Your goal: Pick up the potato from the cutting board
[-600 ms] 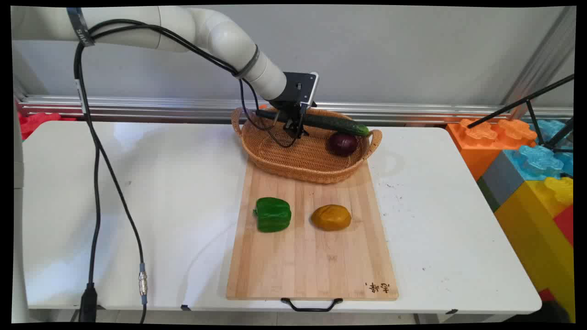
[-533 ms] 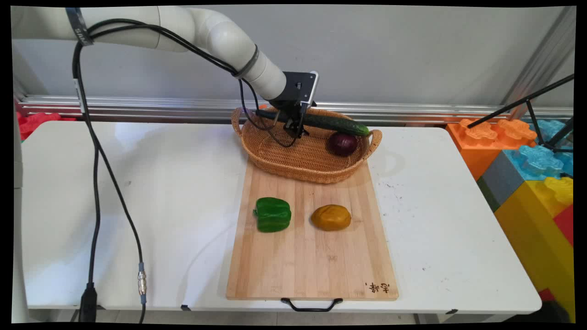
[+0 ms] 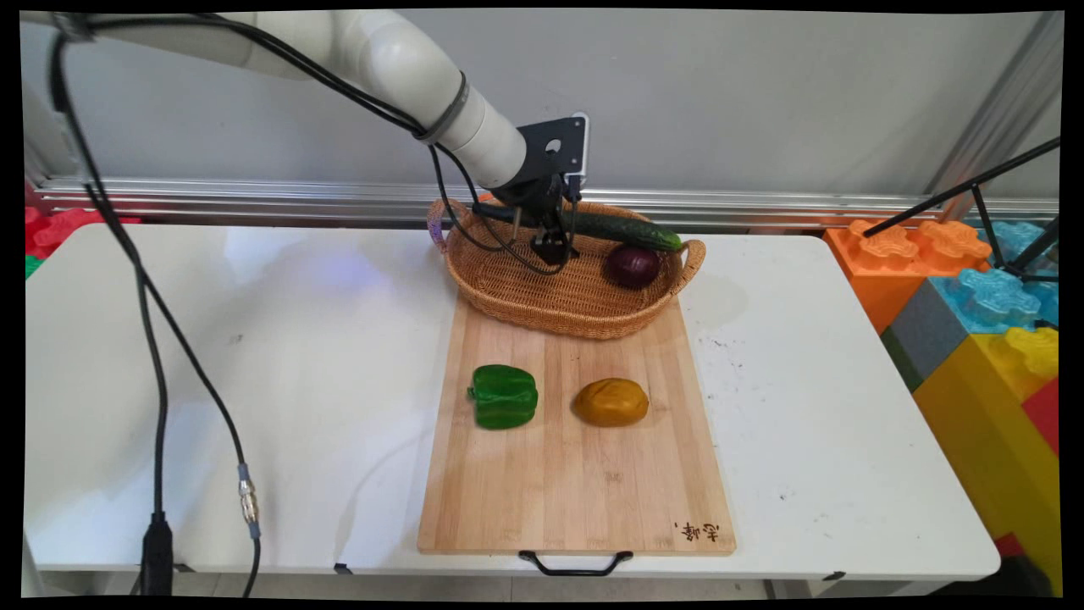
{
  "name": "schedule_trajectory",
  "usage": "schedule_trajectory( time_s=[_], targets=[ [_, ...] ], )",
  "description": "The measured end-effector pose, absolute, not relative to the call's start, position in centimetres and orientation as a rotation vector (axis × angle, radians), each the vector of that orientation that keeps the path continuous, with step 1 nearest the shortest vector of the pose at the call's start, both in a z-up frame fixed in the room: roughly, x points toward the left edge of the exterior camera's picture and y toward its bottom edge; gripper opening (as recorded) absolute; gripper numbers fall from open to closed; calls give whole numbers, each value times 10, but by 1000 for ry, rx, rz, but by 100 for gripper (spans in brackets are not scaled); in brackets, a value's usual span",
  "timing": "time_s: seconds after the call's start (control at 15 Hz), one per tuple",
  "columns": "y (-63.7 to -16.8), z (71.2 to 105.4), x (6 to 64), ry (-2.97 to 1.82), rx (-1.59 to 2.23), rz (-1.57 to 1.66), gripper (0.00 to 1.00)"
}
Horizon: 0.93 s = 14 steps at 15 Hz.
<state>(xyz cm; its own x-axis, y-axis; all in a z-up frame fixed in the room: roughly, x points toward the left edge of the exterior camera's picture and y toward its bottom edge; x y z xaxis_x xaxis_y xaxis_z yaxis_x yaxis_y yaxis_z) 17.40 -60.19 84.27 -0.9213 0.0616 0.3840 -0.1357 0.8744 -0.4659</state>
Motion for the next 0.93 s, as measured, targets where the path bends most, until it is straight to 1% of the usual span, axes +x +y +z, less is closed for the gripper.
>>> schedule_trajectory(
  time_s=[0.53, 0.73, 0.93],
  targets=[
    [-521, 876, 156, -2638, 301, 522, 100],
    [-489, 881, 147, -2614, 356, 417, 100],
    [-470, 877, 140, -2596, 373, 344, 100]
  ],
)
